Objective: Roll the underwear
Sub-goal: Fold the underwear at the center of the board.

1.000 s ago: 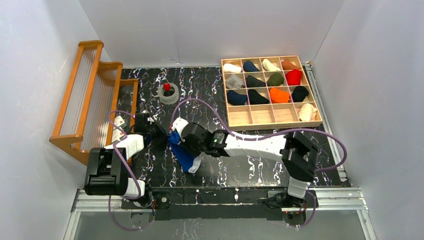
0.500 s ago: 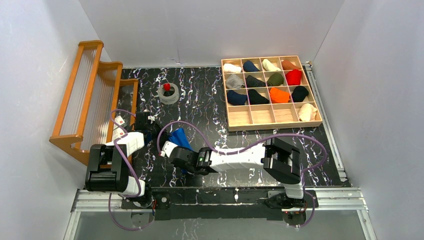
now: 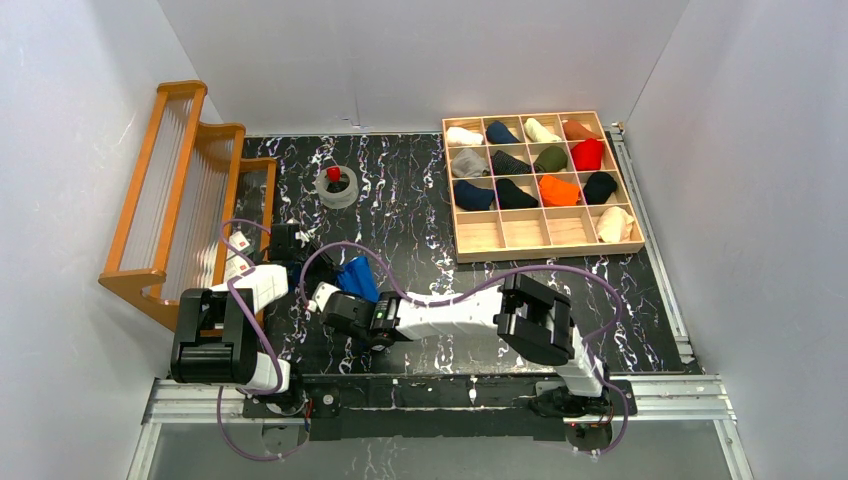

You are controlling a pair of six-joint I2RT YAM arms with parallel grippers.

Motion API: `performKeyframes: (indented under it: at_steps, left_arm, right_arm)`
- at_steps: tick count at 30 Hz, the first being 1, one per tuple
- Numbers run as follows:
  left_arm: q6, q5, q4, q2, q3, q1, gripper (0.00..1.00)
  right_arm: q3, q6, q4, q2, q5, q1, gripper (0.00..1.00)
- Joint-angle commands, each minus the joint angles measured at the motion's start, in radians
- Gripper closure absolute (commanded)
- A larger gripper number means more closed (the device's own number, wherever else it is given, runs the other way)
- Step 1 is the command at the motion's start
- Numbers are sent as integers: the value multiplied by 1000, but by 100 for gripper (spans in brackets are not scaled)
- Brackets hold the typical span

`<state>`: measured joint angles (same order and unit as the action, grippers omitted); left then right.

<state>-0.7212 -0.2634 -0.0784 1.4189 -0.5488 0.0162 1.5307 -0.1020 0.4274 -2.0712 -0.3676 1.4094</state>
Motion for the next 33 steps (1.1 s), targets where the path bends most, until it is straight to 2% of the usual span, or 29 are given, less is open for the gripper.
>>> performKeyframes:
  at_steps: [1,5,7,11,16,17,19,22,25,26,28,31,33]
  left_arm:
    - [6,7,31,-11,26,2,86]
    - [4,19,36,-11,26,2,86]
    - [10,32,46,-10,19,2,85]
    - [18,31,50,-1,-3,2,85]
    - [27,36,57,3,-9,2,85]
    - [30,40,60,2,-12,2,85]
    - [35,41,62,-1,-16,2,83]
    - [36,30,57,-9,-19,2,76]
    - [47,22,68,-20,-29,2,64]
    - [48,22,72,-25,-32,2,63]
    - [56,25,96,-43,-39,2,59]
    - [62,31,134,-79,-57,2,46]
    - [65,45,160,-106,-71,2,43]
  right_arm:
    - [85,-36,45,8,-38,8,85]
    - [110,-54,91,16,-38,9,86]
    - [72,-45,49,32,-11,16,86]
    - [50,-67,32,16,51,21,78]
    - [45,-78,49,-41,33,19,77]
    - [38,-80,46,-35,36,20,75]
    - [23,-86,33,-19,45,19,59]
    - [0,-91,2,31,116,7,49]
    - [-21,-106,-45,114,176,-4,31]
    - [-42,-118,-75,149,218,-12,28]
    - [-96,-144,-134,225,272,-34,27]
    - [-195,-195,-202,325,327,-85,28]
    - [-260,-238,-238,381,356,-131,30]
